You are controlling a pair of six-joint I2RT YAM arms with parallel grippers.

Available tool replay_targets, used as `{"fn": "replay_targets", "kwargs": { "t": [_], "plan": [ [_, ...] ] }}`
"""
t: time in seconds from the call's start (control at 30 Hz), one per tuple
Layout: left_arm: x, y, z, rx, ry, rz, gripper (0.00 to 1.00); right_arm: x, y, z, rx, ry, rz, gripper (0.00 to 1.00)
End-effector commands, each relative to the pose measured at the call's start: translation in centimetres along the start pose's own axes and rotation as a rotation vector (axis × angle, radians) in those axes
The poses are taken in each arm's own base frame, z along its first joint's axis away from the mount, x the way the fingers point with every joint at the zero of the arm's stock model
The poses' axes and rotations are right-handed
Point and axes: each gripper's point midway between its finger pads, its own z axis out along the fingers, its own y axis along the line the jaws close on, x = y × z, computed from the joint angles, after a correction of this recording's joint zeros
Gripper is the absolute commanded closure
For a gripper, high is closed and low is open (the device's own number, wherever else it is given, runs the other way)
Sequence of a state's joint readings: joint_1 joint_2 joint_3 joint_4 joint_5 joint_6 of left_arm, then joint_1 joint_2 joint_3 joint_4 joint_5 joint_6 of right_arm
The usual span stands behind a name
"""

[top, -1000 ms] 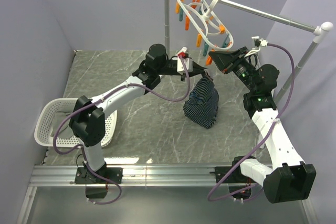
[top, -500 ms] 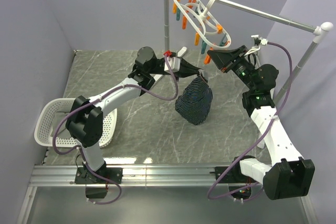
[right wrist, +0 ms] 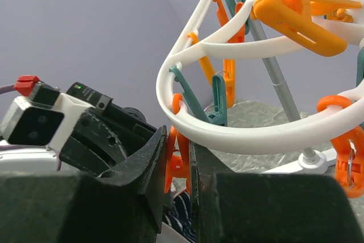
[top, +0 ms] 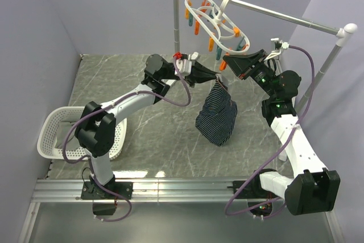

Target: Clip the underwear to the hanger

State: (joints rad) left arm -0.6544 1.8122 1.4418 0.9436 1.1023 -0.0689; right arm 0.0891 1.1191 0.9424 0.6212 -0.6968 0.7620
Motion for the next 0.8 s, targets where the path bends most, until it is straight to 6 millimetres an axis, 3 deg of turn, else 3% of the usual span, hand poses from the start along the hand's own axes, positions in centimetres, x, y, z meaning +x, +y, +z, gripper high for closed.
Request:
{"fn": "replay_targets", "kwargs": {
  "t": [0.0,0.27,0.77],
  "plan": [
    [-1.8,0.4,0.3,0.016,-0.048,0.046,1.00,0.1,2.2,0.1,-0.091,0.020,-0.024,1.00],
    [0.0,1.4,-0.3,-0.019,-0.028,0.026,1.00,0.1,2.1,0.0,-0.089,0.021,-0.010,1.00],
    [-1.1,2.0,0.0,-0.017,-0.087,0.005,1.00,0.6,1.8,0.1,-0.092,0.034,-0.015,1.00]
  ]
}}
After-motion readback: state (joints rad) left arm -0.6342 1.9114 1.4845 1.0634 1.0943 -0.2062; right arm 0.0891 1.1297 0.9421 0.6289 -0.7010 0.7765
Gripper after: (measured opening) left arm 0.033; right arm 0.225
